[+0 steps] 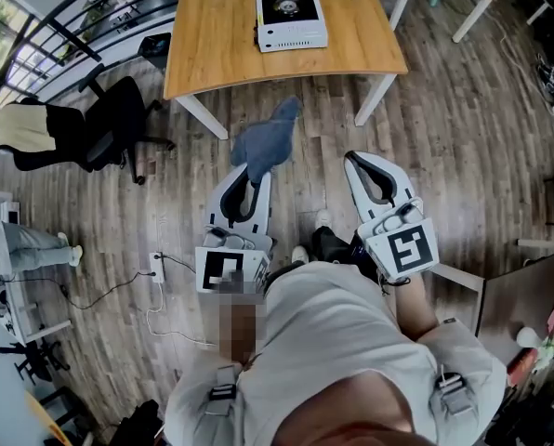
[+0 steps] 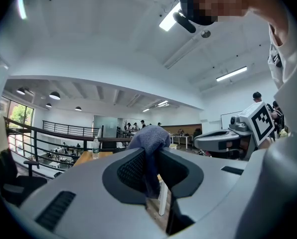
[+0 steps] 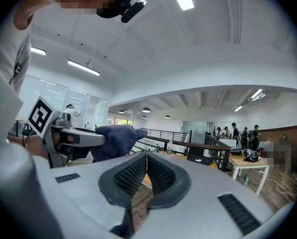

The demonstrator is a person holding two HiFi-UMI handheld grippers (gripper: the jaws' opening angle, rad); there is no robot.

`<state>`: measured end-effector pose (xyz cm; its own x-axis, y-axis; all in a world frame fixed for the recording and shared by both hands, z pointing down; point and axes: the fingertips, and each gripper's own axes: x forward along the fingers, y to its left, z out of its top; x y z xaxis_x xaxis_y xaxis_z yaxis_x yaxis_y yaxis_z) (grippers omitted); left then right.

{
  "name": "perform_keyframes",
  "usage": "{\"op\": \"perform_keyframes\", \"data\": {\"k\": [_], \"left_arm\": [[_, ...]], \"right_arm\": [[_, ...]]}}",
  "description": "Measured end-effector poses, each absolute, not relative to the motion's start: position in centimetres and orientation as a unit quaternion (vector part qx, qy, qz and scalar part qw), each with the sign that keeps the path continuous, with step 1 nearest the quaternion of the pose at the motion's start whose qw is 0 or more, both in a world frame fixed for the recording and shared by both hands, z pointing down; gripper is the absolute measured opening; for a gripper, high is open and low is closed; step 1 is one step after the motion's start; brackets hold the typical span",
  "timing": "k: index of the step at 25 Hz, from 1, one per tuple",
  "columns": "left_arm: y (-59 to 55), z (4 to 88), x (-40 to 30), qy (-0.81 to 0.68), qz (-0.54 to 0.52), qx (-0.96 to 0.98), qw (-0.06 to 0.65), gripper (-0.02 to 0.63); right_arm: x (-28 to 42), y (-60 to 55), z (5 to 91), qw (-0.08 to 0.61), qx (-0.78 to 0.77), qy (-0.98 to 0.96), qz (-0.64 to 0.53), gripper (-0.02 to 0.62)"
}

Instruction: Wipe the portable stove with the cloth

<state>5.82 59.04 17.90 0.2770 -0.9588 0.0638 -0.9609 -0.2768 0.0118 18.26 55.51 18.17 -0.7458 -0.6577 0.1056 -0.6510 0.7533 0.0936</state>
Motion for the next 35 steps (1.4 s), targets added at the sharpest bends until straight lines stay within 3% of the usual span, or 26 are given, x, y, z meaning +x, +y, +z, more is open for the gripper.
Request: {"op": "perform_keyframes", "data": {"k": [19,35], "left_arm": [[46.0,19.0,7.2,-0.632,0.046,0.773,0.03,0.078],[35.8,20.3,2.9,-0.6,0.047,0.797,0.041,0.078]], "right_arm": [[18.8,41.3,19.8,0.074,0.301,-0.951,-0.01,0.02],[13.9,31.7,21.1,0.094,0.321,-0.942,-0.003,0.02]]}}
